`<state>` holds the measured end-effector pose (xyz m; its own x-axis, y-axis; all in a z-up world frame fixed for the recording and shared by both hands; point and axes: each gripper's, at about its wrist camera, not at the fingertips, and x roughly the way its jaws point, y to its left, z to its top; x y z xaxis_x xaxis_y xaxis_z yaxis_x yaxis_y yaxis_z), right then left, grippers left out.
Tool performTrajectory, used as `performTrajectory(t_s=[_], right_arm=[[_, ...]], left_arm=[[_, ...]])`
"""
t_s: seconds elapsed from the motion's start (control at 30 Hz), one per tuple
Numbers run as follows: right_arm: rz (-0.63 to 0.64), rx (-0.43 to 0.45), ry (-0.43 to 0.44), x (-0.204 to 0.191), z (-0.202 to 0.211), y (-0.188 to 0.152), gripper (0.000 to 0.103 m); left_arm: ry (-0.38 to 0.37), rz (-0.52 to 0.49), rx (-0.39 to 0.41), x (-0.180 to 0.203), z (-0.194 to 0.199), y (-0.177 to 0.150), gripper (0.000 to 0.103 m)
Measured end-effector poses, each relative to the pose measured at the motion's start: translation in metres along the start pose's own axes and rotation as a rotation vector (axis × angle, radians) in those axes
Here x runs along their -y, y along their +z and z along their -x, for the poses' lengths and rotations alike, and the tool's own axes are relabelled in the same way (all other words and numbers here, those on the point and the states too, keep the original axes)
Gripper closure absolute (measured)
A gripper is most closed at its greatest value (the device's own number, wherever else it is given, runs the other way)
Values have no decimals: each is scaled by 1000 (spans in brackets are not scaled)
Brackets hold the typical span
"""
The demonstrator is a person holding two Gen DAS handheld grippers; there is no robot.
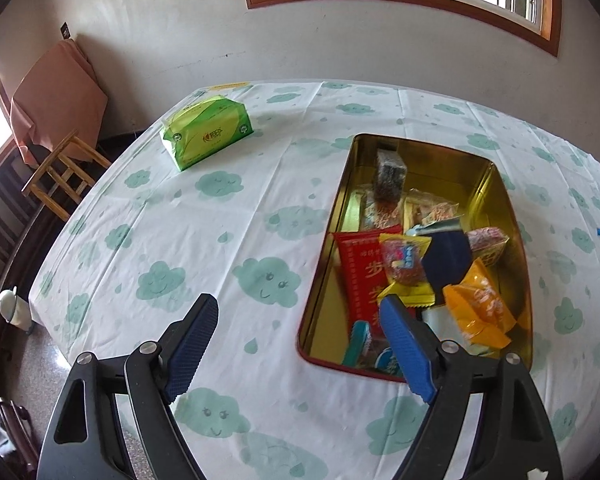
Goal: Organize snacks
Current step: 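Carry the blue-wrapped candy into the gold tin and open the right gripper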
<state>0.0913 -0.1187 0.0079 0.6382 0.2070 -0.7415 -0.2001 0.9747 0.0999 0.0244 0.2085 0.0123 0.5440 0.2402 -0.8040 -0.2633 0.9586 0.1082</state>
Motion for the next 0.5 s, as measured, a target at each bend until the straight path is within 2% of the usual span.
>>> performTrajectory(t_s=[0.23,0.5], right_arm=[[54,-7,97,-59,-1,6,70],[110,2,171,-107,1,16,70]], left_arm=[[2,22,-7,-12,-2,-4,22],[4,26,-10,-15,-2,-5,22]])
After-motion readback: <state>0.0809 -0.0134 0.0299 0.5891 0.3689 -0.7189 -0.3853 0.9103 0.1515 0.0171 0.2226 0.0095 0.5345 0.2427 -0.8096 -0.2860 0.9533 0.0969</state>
